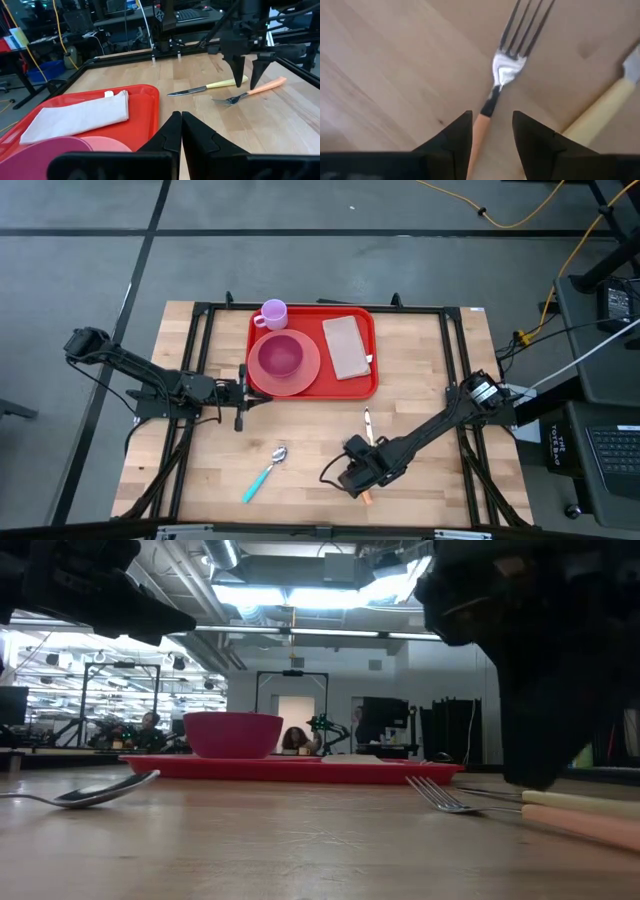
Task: Set up tray
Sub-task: Put the orange fork on top of the white table napkin
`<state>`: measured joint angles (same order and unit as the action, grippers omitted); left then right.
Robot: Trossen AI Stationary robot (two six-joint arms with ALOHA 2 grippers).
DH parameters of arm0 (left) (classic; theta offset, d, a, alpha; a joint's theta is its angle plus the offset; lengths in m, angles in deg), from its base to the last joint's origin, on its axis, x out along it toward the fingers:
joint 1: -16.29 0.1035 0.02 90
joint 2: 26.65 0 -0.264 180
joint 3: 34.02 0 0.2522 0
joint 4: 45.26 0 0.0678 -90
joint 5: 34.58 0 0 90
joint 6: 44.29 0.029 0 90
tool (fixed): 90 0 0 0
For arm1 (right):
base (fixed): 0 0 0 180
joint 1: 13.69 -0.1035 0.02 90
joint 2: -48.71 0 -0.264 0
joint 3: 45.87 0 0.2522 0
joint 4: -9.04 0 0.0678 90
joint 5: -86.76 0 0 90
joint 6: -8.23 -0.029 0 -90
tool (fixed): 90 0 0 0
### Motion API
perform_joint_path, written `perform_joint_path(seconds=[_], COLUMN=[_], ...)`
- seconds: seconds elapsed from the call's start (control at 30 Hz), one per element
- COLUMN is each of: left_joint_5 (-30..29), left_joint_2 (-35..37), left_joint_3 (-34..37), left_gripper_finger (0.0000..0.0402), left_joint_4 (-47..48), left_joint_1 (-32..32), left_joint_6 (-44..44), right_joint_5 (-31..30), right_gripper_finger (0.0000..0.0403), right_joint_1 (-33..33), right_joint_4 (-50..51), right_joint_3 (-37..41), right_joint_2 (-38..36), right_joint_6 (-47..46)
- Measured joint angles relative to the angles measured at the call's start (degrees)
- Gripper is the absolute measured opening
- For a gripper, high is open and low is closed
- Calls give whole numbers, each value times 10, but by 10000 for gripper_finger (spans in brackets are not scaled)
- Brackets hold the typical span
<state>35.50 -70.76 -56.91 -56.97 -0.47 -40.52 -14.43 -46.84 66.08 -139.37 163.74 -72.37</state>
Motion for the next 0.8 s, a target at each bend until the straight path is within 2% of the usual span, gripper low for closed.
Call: perform_joint_path(seconds=[0.17, 0.4, 0.8], left_joint_5=[0, 0, -1], left_joint_2=[0, 0, 0], left_joint_3=[0, 0, 0], left_gripper_finger=[8, 3, 4], left_joint_4=[0, 0, 0], left_joint_1=[0, 0, 0], left_joint_6=[0, 0, 0], right_joint_5=[12, 13, 58], right_gripper_finger=[145, 145, 145], right_joint_1=[0, 0, 6], right_joint_4=[-37, -40, -28], right_joint_3=[14, 14, 11], right_joint_2=[0, 0, 31], right_joint_6=[0, 0, 32])
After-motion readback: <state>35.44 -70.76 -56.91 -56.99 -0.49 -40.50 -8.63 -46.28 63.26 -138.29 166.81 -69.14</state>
